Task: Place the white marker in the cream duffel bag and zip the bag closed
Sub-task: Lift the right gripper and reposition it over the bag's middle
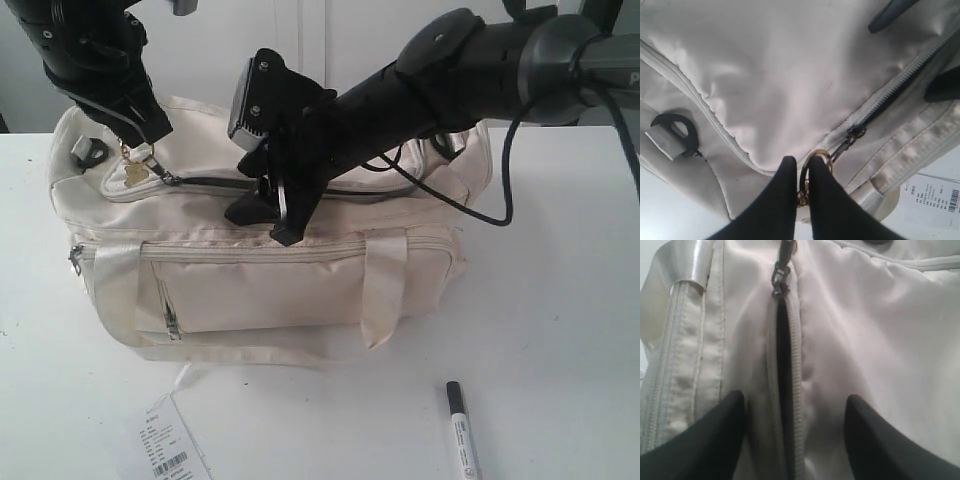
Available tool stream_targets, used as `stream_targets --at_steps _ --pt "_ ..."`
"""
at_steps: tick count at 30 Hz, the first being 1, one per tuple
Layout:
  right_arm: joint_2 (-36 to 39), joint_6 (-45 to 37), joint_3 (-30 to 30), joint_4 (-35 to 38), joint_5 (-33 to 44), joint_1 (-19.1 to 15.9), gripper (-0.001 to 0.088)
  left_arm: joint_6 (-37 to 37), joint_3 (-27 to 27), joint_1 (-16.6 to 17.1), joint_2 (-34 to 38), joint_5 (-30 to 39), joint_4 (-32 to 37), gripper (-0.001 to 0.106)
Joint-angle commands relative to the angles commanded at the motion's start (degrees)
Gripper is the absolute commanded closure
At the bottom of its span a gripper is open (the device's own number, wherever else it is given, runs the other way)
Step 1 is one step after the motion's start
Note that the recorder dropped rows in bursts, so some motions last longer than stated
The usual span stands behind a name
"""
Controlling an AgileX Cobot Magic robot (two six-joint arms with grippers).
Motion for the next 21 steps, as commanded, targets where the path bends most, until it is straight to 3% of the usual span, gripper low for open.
stream_targets --at_steps 2,4,21 --pt "0.0 -0.2 -0.1 0.0 0.2 0.0 0.0731 0.0 0.0 0.0 0.0 0.0 0.0 0.105" --pt "-0.1 -0.6 -0.1 -0.1 0.2 0.0 0.0865 0.0 0.0 0.0 0.0 0.0 0.0 0.105" --pt "-0.6 2.1 -0.1 -3.1 0.8 0.0 0.0868 -0.4 0.0 0.0 -0.1 0.0 3.1 0.105"
